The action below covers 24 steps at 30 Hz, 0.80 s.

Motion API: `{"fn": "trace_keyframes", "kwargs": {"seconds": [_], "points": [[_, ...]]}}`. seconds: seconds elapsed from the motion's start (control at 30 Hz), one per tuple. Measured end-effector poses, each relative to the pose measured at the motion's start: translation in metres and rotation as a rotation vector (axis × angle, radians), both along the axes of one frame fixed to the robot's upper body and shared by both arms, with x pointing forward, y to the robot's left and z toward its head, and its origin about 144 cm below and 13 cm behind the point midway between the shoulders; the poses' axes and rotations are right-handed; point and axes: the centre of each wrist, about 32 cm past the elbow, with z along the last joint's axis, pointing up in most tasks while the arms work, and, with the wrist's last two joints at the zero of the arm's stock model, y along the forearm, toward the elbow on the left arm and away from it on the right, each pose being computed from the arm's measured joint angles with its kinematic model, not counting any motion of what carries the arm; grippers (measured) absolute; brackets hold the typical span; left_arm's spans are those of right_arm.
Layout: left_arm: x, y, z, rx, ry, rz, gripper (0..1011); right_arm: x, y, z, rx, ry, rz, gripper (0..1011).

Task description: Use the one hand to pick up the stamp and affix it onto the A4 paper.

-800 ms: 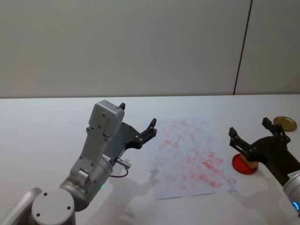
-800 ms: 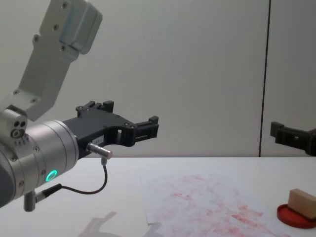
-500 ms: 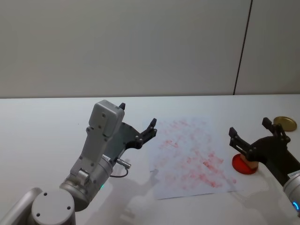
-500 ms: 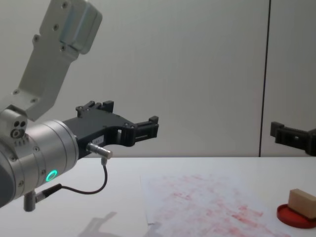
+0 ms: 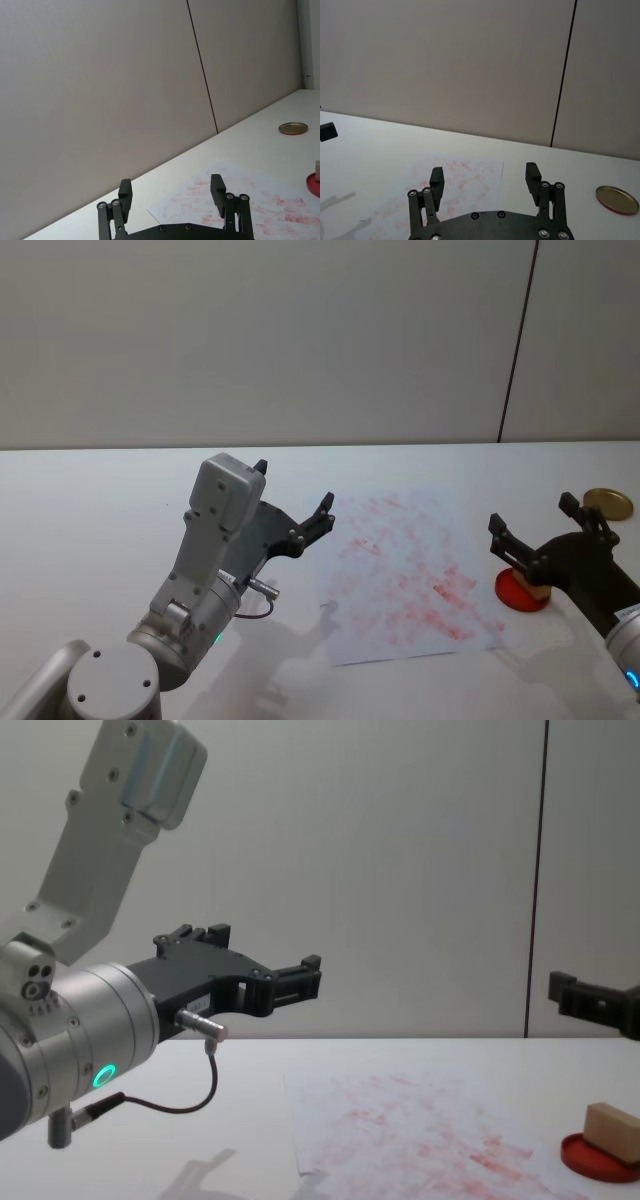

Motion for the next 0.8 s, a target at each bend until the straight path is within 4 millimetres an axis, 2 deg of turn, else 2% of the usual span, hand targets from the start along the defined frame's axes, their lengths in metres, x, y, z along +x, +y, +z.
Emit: {"fn": "trace_keyframes", "kwargs": {"seconds": [0.8], "points": [[0.0, 0.0, 0.0, 0.0, 0.0, 0.0, 993, 0.023, -0.034, -0.022, -0.037, 0.139, 0.054, 1001]]}}
